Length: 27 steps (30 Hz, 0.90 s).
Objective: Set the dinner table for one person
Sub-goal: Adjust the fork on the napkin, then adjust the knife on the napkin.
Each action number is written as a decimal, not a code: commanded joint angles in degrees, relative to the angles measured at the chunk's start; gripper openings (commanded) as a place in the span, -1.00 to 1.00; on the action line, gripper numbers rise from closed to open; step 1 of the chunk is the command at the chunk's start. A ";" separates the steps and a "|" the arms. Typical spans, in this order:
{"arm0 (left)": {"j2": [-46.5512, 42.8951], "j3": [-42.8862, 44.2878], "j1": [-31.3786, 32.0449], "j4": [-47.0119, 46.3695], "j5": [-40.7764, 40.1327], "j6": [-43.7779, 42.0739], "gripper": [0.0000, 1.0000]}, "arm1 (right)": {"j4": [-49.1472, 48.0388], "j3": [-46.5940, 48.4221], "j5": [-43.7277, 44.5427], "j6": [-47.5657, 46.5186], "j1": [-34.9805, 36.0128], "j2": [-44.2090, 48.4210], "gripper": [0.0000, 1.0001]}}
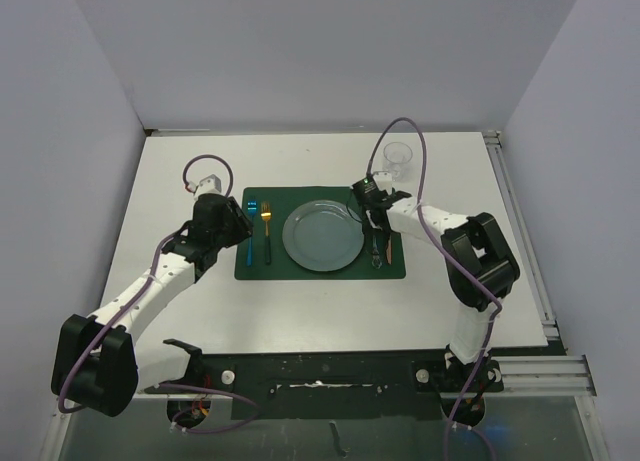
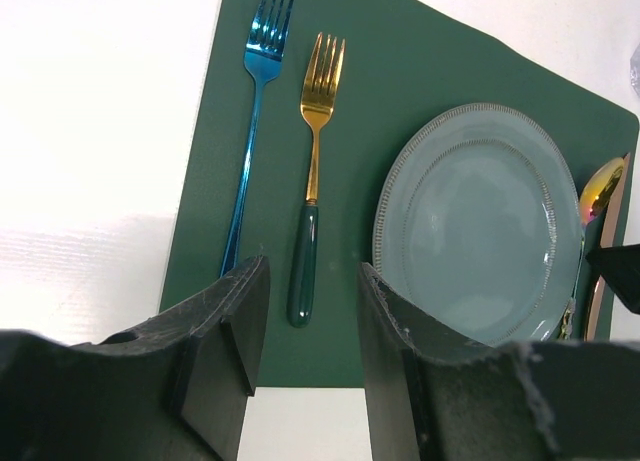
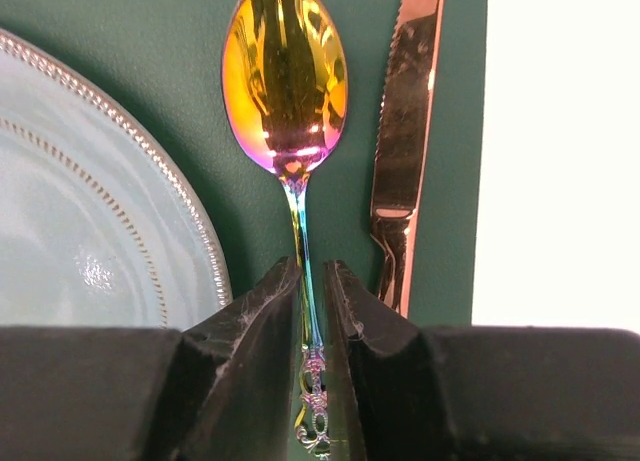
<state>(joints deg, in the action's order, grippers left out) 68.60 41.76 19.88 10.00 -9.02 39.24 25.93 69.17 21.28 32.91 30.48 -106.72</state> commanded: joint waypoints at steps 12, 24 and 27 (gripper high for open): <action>-0.16 0.04 0.69 -4.20 -0.04 -0.28 -0.25 | 2.43 0.82 5.14 -0.97 -0.60 4.61 -0.67; 0.57 -0.10 1.04 -4.51 -0.12 -0.16 -0.26 | -0.14 -1.84 -0.51 0.58 0.14 4.60 -0.67; 0.66 -0.23 1.04 -4.54 -0.17 -0.05 -0.26 | 0.31 -1.20 -0.41 0.58 0.50 5.03 -0.67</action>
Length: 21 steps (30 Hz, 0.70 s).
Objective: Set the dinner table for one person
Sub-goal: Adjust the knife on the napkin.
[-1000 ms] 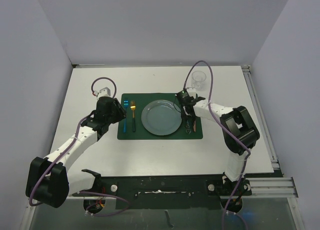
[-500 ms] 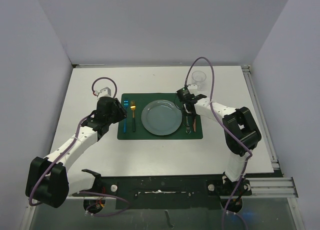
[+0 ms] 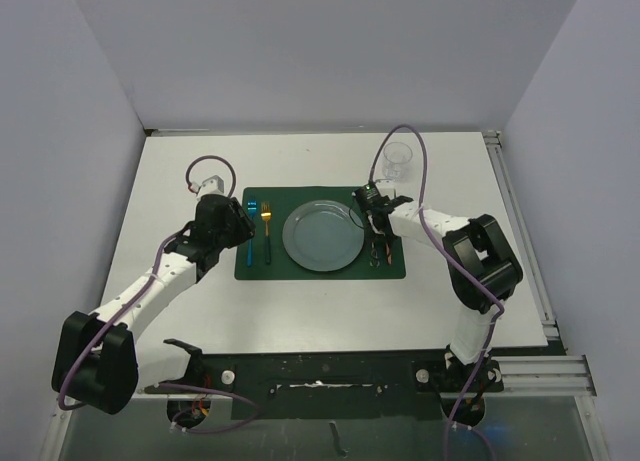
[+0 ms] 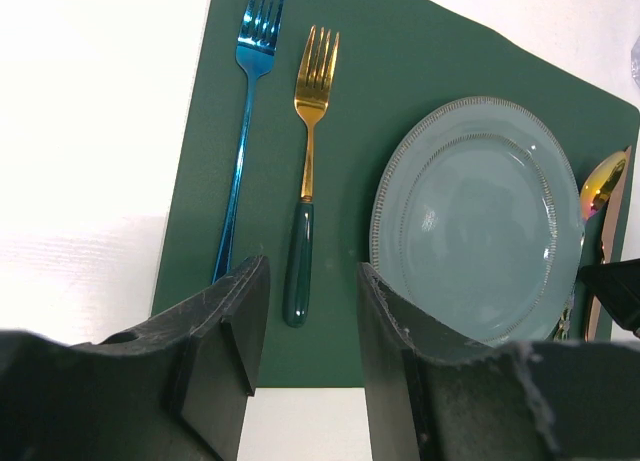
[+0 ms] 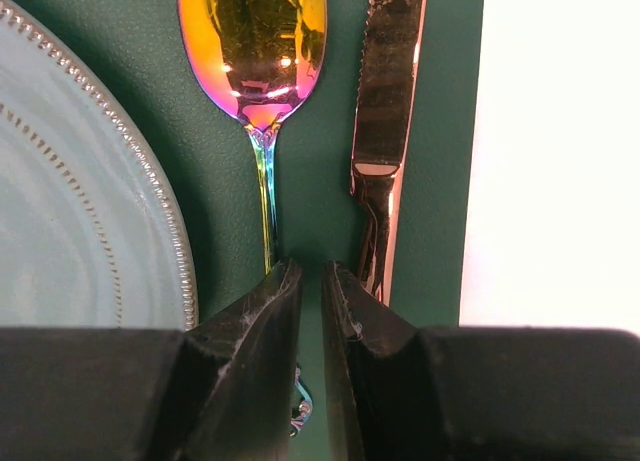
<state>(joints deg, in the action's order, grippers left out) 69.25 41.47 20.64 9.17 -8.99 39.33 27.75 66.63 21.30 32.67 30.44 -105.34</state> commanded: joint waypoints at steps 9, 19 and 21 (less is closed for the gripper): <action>-0.17 0.06 0.36 -3.98 -0.06 -0.14 -0.26 | -0.39 1.72 1.07 0.35 0.66 4.74 -0.66; -0.50 0.10 0.53 -3.73 -0.06 0.01 -0.25 | 1.99 6.90 7.94 -1.65 -2.33 3.72 -0.65; -0.61 0.37 0.61 -3.56 -0.08 -0.10 -0.26 | 1.27 7.35 6.81 -2.21 -4.71 4.40 -0.64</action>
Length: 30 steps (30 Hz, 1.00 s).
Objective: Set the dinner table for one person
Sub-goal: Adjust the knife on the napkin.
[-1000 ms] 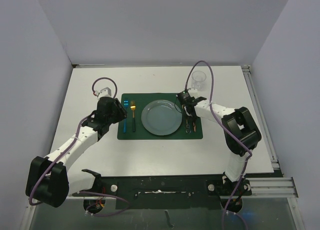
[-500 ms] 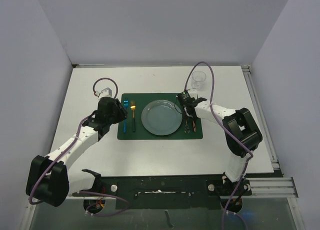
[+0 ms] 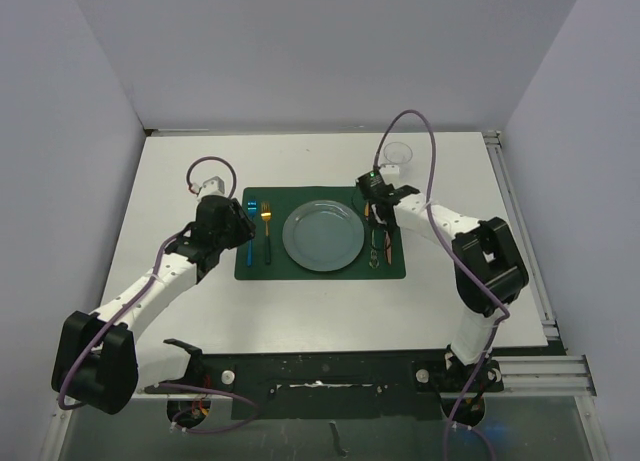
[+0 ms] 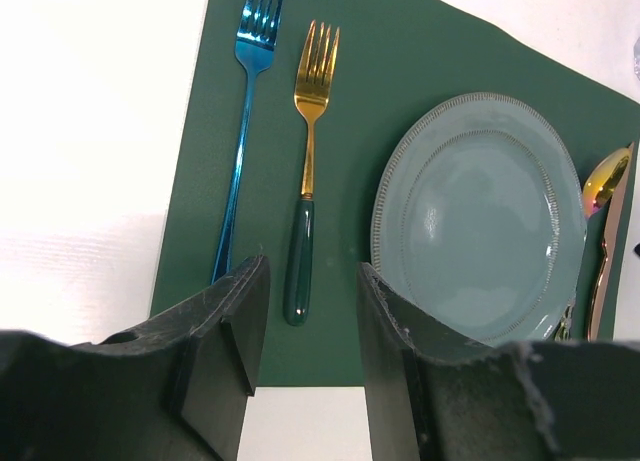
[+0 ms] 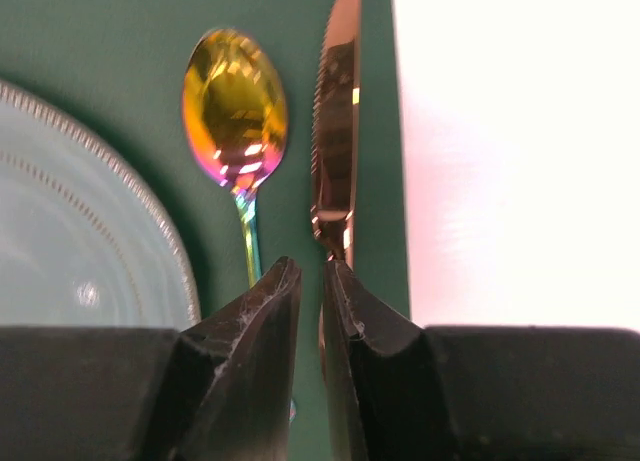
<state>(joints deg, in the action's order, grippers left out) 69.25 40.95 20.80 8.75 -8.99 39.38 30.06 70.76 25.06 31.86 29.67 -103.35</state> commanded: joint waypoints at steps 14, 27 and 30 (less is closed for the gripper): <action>0.34 1.59 0.99 -3.81 0.38 -0.39 -0.25 | -4.93 -3.39 -9.96 -2.06 -9.95 6.67 -0.29; 0.53 1.08 1.18 -4.16 0.29 -0.29 -0.26 | -3.87 -7.79 -10.93 -0.54 -4.73 9.23 -0.29; 0.42 0.89 1.18 -4.07 0.34 -0.35 -0.26 | -3.81 -7.77 -10.74 -0.31 -3.74 8.39 -0.29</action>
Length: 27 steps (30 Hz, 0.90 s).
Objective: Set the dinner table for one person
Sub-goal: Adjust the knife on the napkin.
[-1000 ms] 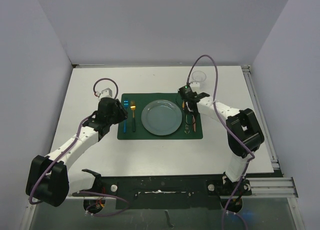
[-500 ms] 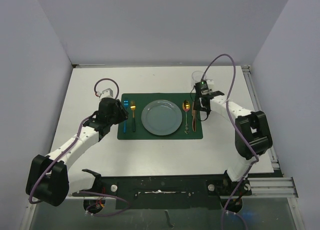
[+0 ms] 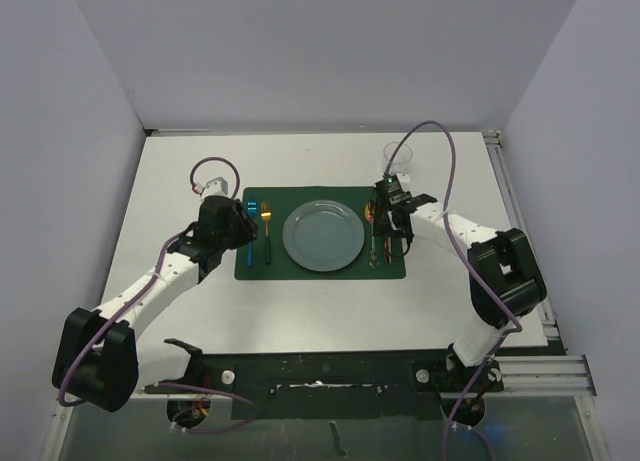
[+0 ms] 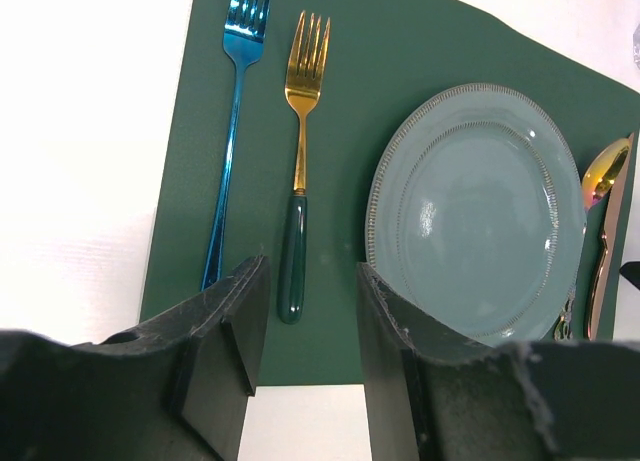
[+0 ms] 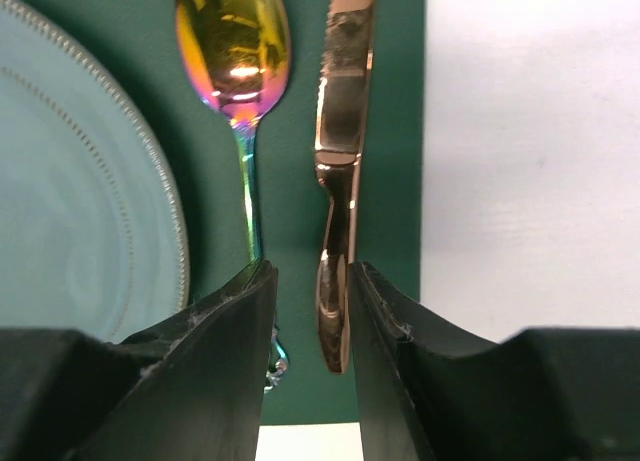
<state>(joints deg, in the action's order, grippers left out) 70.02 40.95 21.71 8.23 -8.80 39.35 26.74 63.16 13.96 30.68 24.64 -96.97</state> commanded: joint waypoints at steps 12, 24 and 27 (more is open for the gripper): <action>-1.18 0.95 0.26 -2.95 -0.63 -0.79 -0.26 | 2.91 -0.05 5.71 1.50 4.07 -0.45 -0.30; -0.82 0.88 0.30 -3.23 -0.49 -0.59 -0.26 | 2.58 -1.69 7.21 1.84 4.14 -2.08 -0.30; -0.91 0.87 0.35 -3.22 -0.53 -0.57 -0.26 | 2.08 -2.42 7.17 2.00 4.06 -2.32 -0.30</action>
<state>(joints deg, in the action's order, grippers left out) 69.97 40.95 21.71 8.23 -8.82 39.33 30.02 61.28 19.31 31.99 28.23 -99.33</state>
